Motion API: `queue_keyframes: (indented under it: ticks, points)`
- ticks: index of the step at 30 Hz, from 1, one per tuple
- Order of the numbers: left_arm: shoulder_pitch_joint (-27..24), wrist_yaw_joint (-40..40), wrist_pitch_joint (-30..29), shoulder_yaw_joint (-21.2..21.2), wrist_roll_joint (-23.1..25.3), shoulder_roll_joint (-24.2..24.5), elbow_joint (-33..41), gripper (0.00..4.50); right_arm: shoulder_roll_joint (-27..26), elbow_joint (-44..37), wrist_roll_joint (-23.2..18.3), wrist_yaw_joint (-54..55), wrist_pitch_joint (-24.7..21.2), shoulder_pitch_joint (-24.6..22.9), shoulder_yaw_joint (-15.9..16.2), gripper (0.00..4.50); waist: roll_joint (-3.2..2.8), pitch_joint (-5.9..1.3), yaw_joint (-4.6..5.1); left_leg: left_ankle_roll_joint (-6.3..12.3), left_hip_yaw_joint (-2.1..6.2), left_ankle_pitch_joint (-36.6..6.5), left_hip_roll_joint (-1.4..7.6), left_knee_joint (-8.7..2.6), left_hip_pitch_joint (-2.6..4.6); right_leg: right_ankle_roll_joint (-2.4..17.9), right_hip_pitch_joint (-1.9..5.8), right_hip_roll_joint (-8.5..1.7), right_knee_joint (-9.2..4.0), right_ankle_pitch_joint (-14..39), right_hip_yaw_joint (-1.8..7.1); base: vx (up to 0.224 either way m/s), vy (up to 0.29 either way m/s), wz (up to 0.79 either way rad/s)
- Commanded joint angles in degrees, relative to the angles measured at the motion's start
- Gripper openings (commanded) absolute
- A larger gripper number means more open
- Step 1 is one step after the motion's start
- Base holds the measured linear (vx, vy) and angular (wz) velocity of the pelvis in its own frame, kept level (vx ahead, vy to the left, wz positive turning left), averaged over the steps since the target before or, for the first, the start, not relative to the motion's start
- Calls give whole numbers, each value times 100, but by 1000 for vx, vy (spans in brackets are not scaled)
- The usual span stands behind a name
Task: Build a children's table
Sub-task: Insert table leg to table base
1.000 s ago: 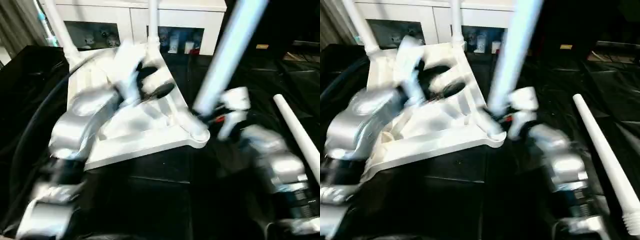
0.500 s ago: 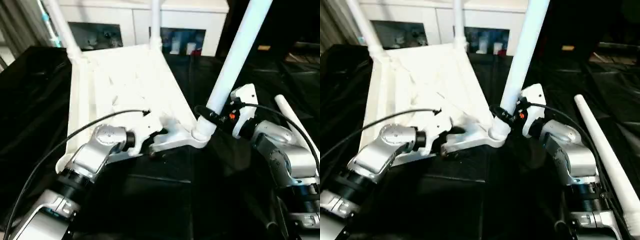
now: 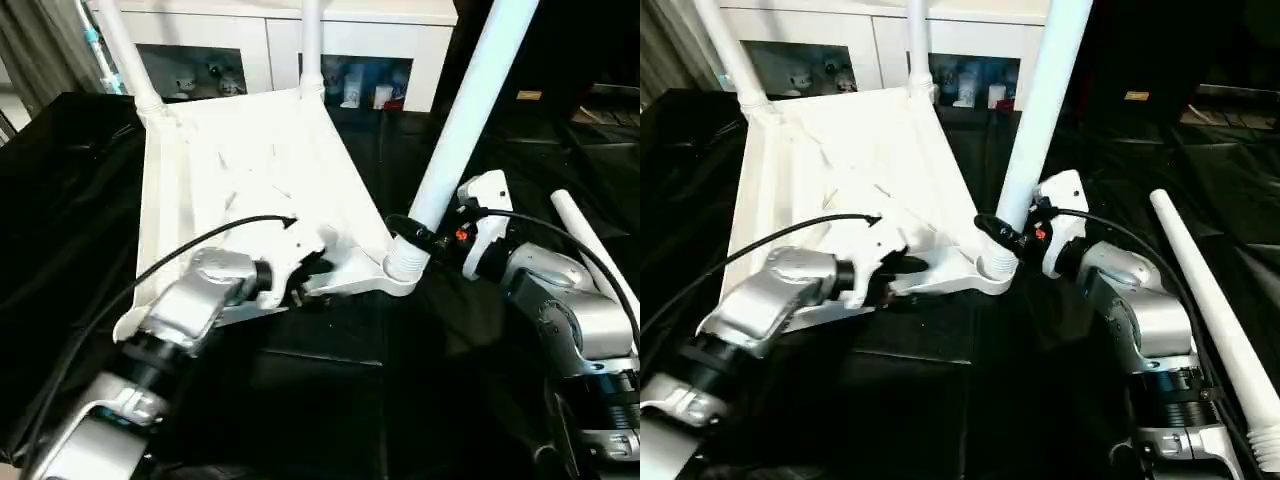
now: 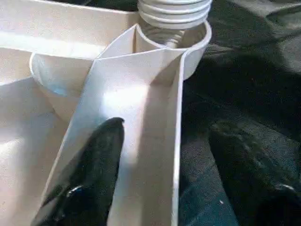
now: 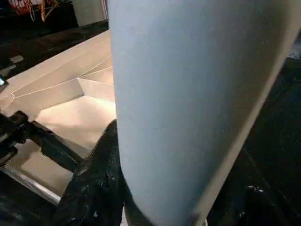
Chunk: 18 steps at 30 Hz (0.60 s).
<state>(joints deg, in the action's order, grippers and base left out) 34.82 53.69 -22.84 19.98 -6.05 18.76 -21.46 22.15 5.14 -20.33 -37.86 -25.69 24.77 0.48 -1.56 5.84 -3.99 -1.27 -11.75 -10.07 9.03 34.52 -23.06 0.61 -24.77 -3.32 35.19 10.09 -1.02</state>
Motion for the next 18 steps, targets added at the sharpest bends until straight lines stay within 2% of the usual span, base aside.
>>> queue_keyframes:
  ticks: [1,3,4,16,18]
  points:
    - [135,-229,148,-25,137,-60,-134,293,-15,-109,2,-10,-22,8,29,184,1,-480,-26,513,206,-623,364,-344,152,1628,399,-449,-336,40,204,0,0,0]
    - [170,-288,150,31,197,-58,-150,290,-32,-97,11,-1,-17,18,35,184,3,-480,-30,519,206,-631,367,-344,159,1626,398,-451,-338,54,205,0,0,0]
    - [181,-275,118,61,205,-48,-147,270,-42,-84,15,6,-11,27,40,184,-3,-481,-40,514,209,-635,373,-347,162,1620,395,-454,-337,94,202,0,0,0]
    - [112,156,-101,216,242,71,36,194,-78,24,63,-28,10,75,61,184,-25,-478,-91,458,206,-661,382,-353,180,1633,376,-451,-333,83,205,0,0,0]
    - [101,165,-112,225,243,71,48,170,-80,34,68,-32,12,78,61,184,-23,-476,-97,447,205,-665,379,-352,175,1640,380,-457,-330,70,208,0,0,0]
